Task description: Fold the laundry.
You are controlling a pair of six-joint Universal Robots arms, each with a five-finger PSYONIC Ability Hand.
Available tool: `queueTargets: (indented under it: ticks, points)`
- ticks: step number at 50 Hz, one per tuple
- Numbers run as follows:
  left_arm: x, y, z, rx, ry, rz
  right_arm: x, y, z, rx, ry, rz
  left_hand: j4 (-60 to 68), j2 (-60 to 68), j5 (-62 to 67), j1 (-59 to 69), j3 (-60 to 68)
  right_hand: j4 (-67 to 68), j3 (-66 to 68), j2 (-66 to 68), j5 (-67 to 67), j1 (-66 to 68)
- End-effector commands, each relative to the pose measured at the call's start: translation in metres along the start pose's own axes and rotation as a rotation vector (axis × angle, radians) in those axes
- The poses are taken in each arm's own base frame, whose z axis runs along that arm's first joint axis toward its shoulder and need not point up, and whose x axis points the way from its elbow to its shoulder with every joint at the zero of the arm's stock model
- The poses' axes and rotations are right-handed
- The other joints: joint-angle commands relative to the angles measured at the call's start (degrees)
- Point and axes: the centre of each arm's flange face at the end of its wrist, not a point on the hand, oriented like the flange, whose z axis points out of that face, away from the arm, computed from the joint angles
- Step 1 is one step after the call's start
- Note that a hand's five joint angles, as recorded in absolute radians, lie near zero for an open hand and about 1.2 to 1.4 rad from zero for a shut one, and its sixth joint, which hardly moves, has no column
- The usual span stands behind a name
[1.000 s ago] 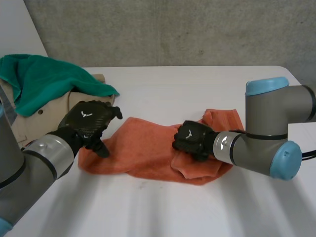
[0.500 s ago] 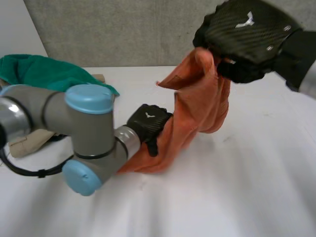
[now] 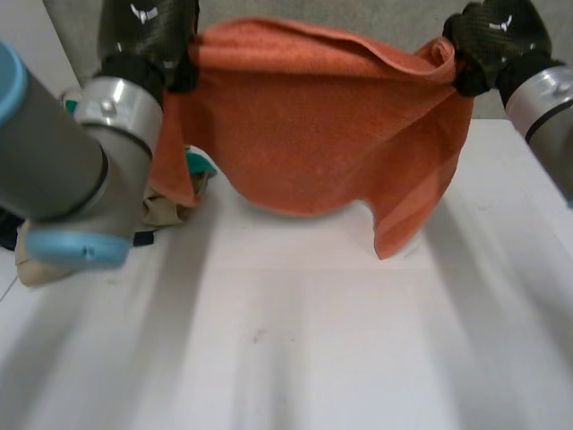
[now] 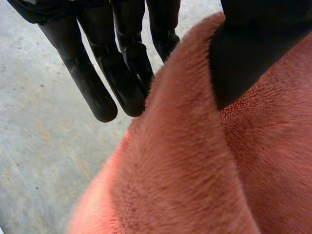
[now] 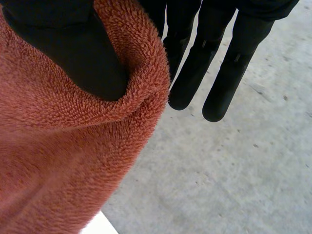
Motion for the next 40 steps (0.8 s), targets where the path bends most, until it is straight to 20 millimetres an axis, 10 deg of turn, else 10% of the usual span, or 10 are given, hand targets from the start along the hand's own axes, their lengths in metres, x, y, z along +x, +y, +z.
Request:
queueTargets:
  ticks: [1,7,12,21,40]
  points:
    - [0.042,0.075,-0.074,-0.264,0.169,0.087,-0.028,0.054,-0.029,-0.126,-0.046,0.047,11.3,11.58,15.21,13.81,11.8,11.5,11.95,13.25,13.04,17.21]
    - [0.066,0.135,-0.134,-0.54,0.302,0.158,-0.067,0.095,-0.074,-0.278,-0.218,-0.015,11.3,11.58,15.21,13.81,11.8,11.5,11.95,13.25,13.04,17.21]
    - [0.061,0.142,-0.153,-0.692,0.304,0.197,-0.075,0.111,-0.087,-0.332,-0.267,-0.096,-25.79,-25.51,-21.88,-23.28,-25.29,11.5,11.95,13.25,13.04,17.21]
    - [0.02,0.062,-0.116,-0.549,0.24,0.085,-0.077,0.112,-0.091,-0.364,-0.286,-0.073,-44.03,-43.75,-40.12,-41.52,-43.54,11.5,11.95,13.25,13.04,17.21]
    - [0.0,0.147,-0.077,-0.956,0.392,0.157,-0.075,0.112,-0.097,-0.385,-0.319,-0.087,-33.93,-33.65,-30.02,-31.42,-33.43,11.5,11.95,13.25,13.04,17.21]
